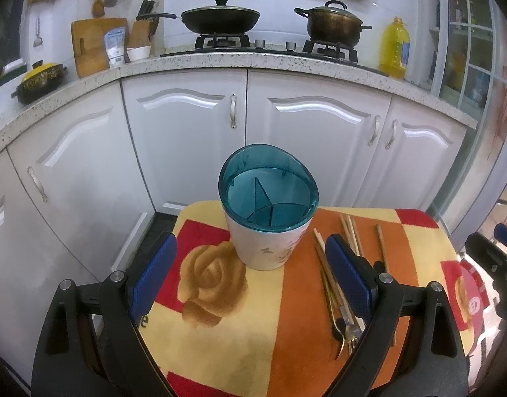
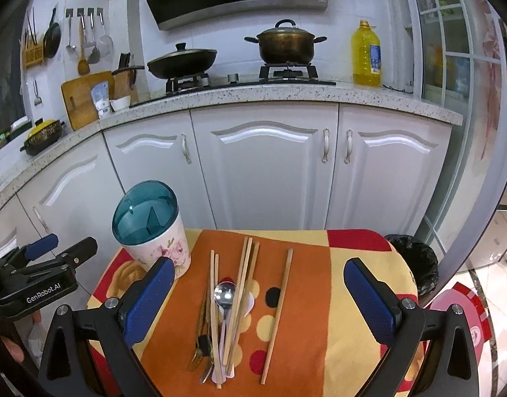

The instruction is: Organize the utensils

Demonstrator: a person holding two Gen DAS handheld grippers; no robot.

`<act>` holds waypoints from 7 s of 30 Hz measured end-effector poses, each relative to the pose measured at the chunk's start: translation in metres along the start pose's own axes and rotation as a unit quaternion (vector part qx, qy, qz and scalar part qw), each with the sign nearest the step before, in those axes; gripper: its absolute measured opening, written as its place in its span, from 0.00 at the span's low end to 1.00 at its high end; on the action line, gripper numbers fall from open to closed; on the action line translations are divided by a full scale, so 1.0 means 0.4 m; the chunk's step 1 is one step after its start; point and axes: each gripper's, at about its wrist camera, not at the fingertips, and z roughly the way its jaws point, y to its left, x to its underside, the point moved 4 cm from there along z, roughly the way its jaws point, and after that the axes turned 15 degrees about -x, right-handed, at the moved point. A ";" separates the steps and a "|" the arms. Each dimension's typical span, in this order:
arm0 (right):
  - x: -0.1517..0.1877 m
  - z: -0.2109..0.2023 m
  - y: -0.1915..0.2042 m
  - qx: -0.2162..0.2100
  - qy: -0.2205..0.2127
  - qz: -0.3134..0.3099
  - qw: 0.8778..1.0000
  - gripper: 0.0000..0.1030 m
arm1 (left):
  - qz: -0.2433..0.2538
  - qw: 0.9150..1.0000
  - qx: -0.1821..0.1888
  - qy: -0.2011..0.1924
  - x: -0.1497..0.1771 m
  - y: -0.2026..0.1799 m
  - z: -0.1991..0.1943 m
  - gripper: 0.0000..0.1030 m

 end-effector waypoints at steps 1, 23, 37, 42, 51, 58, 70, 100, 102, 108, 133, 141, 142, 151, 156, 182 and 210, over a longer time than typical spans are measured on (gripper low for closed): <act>0.002 0.002 -0.002 0.003 0.003 0.002 1.000 1.00 | -0.002 1.000 0.002 -0.001 0.001 0.000 -0.001 0.89; 0.021 0.023 -0.019 0.017 0.032 0.016 0.999 1.00 | 0.013 1.000 0.010 0.016 0.021 -0.015 0.013 0.89; 0.031 0.033 -0.007 0.001 0.038 0.010 0.999 0.98 | 0.008 1.000 0.007 0.022 0.024 -0.007 0.016 0.89; 0.032 0.037 -0.008 0.002 0.046 0.007 0.999 0.98 | 0.008 1.000 0.003 0.027 0.027 -0.005 0.023 0.89; 0.014 0.033 0.001 0.006 0.037 0.000 0.999 0.98 | 0.009 1.000 -0.003 0.010 0.013 -0.008 0.010 0.89; 0.017 0.037 -0.010 0.009 0.042 0.008 0.999 0.98 | 0.007 1.000 0.002 0.009 0.003 -0.012 0.008 0.89; 0.036 0.055 -0.027 0.020 0.057 0.014 0.998 0.98 | 0.019 1.000 0.005 0.019 0.013 -0.032 0.013 0.89; 0.048 0.068 -0.066 0.017 0.065 0.033 0.997 0.98 | 0.033 0.999 0.008 0.033 0.018 -0.076 0.043 0.89; 0.049 0.071 -0.067 0.015 0.067 0.033 0.997 0.98 | 0.033 0.999 0.006 0.032 0.018 -0.075 0.044 0.89; 0.058 0.083 -0.071 0.005 0.069 0.030 0.997 0.95 | 0.032 0.999 0.008 0.040 0.026 -0.073 0.053 0.89; 0.141 0.278 -0.192 -0.062 0.145 0.106 0.982 0.48 | 0.075 0.978 0.101 0.165 0.145 -0.204 0.187 0.70; 0.160 0.357 -0.221 -0.075 0.170 0.120 0.975 0.39 | 0.080 0.973 0.124 0.180 0.140 -0.270 0.225 0.70; 0.161 0.366 -0.224 -0.077 0.173 0.122 0.974 0.39 | 0.084 0.972 0.123 0.183 0.142 -0.283 0.236 0.69; 0.181 0.412 -0.252 -0.070 0.178 0.139 0.972 0.11 | 0.083 0.955 0.153 0.242 0.187 -0.341 0.322 0.34; 0.182 0.387 -0.261 -0.074 0.172 0.145 0.971 0.09 | 0.106 0.959 0.162 0.209 0.172 -0.338 0.290 0.09; 0.238 0.275 -0.241 -0.068 0.202 0.131 0.968 0.25 | 0.110 0.960 0.135 0.219 0.213 -0.178 0.245 0.29; 0.245 0.249 -0.210 -0.077 0.224 0.118 0.964 0.38 | 0.163 0.946 0.159 0.231 0.259 -0.155 0.196 0.28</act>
